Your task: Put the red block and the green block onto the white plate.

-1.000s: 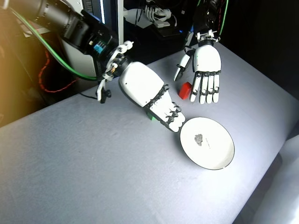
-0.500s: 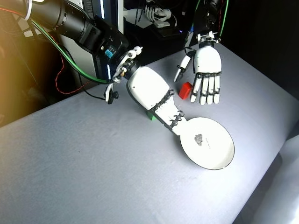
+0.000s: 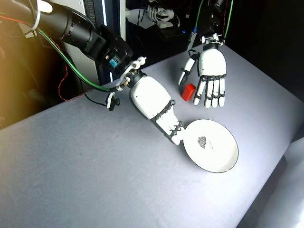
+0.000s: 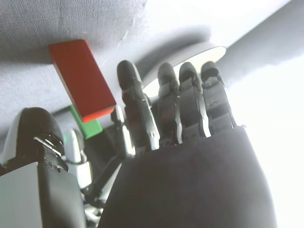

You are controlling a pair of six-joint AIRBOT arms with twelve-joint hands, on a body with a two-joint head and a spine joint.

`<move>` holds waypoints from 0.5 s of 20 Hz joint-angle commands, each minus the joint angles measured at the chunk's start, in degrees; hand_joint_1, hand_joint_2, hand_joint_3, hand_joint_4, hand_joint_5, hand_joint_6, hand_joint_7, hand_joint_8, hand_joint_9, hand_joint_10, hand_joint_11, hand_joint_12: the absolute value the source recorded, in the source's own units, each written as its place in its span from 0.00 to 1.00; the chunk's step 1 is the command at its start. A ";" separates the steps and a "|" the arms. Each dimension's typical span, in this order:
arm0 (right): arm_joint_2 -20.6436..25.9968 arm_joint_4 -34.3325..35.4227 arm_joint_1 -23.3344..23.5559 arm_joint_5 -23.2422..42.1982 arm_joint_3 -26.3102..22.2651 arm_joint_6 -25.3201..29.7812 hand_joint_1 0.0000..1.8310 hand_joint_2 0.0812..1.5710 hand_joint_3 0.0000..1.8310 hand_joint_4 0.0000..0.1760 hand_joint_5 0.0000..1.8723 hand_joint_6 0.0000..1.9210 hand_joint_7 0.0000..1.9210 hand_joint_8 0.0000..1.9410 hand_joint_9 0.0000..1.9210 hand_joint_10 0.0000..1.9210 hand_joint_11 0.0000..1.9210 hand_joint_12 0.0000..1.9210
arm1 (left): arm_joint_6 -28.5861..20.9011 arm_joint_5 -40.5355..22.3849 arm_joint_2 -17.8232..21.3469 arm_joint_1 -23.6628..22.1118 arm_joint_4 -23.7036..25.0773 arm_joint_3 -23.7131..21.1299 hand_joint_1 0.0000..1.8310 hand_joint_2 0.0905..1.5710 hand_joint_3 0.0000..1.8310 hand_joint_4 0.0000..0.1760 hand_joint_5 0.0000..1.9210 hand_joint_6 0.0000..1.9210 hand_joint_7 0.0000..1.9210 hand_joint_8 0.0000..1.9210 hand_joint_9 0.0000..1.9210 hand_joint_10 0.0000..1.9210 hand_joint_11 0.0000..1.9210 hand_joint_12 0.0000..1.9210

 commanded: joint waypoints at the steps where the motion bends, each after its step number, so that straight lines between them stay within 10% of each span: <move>1: 0.02 -4.68 -0.13 3.42 -0.26 0.14 0.41 0.52 0.00 0.68 0.41 0.00 0.04 0.00 0.01 0.00 0.02 0.02 | -0.21 -5.09 0.09 -0.20 1.73 0.22 0.27 0.64 0.00 0.39 0.34 0.01 0.14 0.00 0.07 0.00 0.01 0.01; 5: -0.50 -4.83 -0.35 3.01 -0.27 0.14 0.43 0.51 0.00 0.55 0.41 0.00 0.05 0.00 0.01 0.00 0.02 0.03 | -0.25 -5.12 0.07 -0.22 1.73 0.29 0.26 0.65 0.00 0.40 0.34 0.00 0.13 0.00 0.06 0.00 0.01 0.01; 10: -0.49 -4.83 -0.62 3.08 -0.26 -0.10 0.42 0.52 0.00 0.62 0.42 0.00 0.05 0.00 0.01 0.00 0.01 0.03 | -0.25 -5.27 0.05 -0.22 1.56 0.28 0.27 0.65 0.00 0.46 0.36 0.01 0.14 0.00 0.07 0.00 0.01 0.01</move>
